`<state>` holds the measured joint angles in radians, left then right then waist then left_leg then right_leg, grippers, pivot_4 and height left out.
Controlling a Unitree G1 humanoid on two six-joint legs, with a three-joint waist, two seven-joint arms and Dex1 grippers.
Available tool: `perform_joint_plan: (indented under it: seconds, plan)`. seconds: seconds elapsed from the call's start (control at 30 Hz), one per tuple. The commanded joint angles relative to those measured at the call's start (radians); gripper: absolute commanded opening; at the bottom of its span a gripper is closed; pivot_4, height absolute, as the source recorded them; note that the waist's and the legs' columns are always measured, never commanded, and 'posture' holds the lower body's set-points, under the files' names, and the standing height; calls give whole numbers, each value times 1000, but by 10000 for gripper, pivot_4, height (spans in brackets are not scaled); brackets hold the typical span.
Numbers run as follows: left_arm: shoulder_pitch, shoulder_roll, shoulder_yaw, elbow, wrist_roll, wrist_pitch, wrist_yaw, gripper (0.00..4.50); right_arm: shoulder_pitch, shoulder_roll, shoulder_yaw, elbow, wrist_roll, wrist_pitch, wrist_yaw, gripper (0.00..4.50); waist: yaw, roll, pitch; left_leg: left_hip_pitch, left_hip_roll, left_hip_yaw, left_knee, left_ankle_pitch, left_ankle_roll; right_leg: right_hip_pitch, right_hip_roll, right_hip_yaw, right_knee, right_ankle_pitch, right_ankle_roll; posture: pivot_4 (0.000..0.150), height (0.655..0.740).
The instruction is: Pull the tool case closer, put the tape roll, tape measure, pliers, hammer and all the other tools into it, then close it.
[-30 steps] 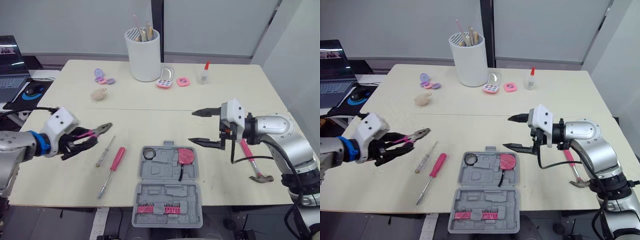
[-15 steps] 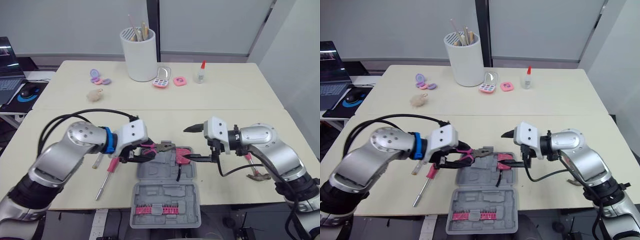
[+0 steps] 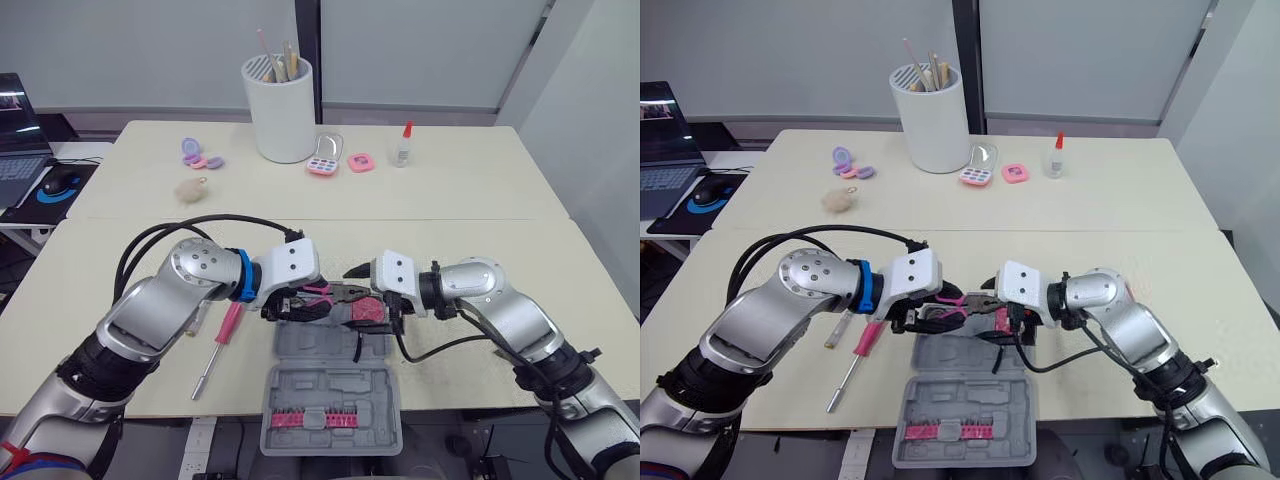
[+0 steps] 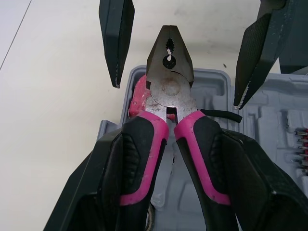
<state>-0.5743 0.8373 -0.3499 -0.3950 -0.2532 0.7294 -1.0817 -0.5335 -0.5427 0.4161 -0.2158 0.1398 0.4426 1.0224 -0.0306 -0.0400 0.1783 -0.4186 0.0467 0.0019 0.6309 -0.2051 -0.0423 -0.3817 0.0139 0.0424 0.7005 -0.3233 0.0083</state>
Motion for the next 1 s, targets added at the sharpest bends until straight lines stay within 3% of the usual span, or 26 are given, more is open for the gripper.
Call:
perform_joint_plan:
  seconds: [0.03,0.23,0.43,0.73,0.93,1.0]
  plan:
    - [-11,0,2,-21,15,-31,-6,25236,-29,21,-12,-6,4,-27,1,45000,0,0,0,0,0,0,0,0,0,0,0,0,0,0,0,1500,7400]
    - [-1,-7,2,-21,16,-36,-8,25236,-26,25,2,-1,-16,-57,16,26166,0,0,0,0,0,0,0,0,0,0,0,0,0,0,0,1500,7400]
    - [14,-7,1,-23,20,-42,-10,25236,-32,36,2,-14,-15,-58,29,13348,0,0,0,0,0,0,0,0,0,0,0,0,0,0,0,1500,7400]
    - [46,-9,26,-17,19,-84,-9,25236,-52,33,-10,-18,-12,-51,63,12728,0,0,0,0,0,0,0,0,0,0,0,0,0,0,0,1500,7400]
    - [142,12,175,-6,-59,-206,-48,44612,-63,9,-21,-14,-17,-45,84,12721,0,0,0,0,0,0,0,0,0,0,-1,0,0,0,0,1500,7400]
    - [183,37,253,3,-106,-230,-81,45000,-65,1,-19,-15,-23,-38,85,12721,-2,0,0,0,1,0,0,0,0,0,-2,0,0,0,0,1500,7400]
